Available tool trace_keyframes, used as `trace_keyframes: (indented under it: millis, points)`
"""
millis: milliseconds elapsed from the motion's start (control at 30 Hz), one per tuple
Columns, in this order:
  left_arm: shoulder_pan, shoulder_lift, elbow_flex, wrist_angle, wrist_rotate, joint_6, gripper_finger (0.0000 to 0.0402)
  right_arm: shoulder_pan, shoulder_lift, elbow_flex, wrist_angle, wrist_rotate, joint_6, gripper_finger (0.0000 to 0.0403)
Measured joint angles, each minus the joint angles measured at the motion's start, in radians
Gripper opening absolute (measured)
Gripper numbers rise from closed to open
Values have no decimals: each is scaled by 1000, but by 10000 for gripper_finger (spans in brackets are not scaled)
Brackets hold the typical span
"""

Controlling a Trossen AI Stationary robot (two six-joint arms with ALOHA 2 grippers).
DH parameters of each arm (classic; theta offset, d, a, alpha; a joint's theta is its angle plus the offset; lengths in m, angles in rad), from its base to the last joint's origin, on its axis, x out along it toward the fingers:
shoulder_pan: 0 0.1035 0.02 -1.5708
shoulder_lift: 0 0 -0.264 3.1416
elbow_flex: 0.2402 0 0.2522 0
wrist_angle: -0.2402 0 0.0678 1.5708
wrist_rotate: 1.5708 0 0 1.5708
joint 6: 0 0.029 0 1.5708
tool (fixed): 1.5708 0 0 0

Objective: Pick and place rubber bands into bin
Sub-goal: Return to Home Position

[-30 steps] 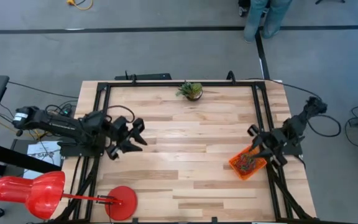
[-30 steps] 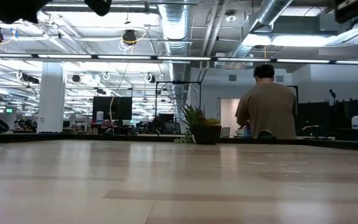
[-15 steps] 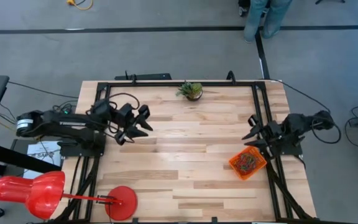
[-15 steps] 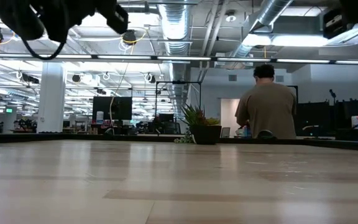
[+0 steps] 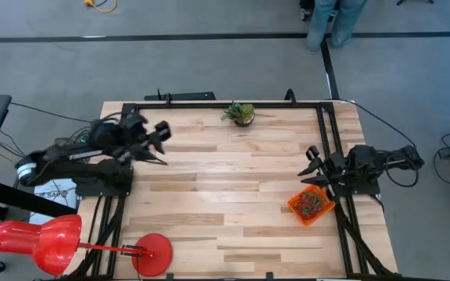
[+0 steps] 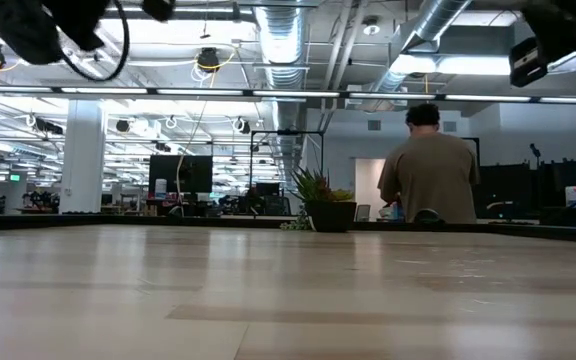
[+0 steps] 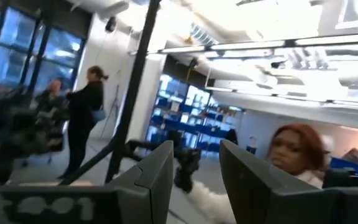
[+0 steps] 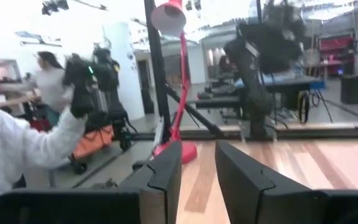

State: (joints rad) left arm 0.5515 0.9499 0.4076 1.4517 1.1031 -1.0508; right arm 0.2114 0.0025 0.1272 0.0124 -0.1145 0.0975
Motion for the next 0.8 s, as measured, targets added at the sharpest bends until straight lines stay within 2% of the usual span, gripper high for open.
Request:
trace_keyframes:
  millis: [100,233,467,700,800]
  points:
    - [-18,-133,-14,1,-13,-33,121,-17,1,-1,-18,6,0,92]
    - [-95,-320,-69,-50,-60,62,121,-47,2,-2,-54,10,6,92]
    - [-192,-576,-218,-397,-198,305,121,-101,1,-1,-60,11,68,92]
    - [-234,-733,-232,-621,-261,385,121,-109,1,-2,-90,10,106,92]
    - [-256,-771,-231,-822,-320,428,121,-109,1,-2,-88,10,106,92]
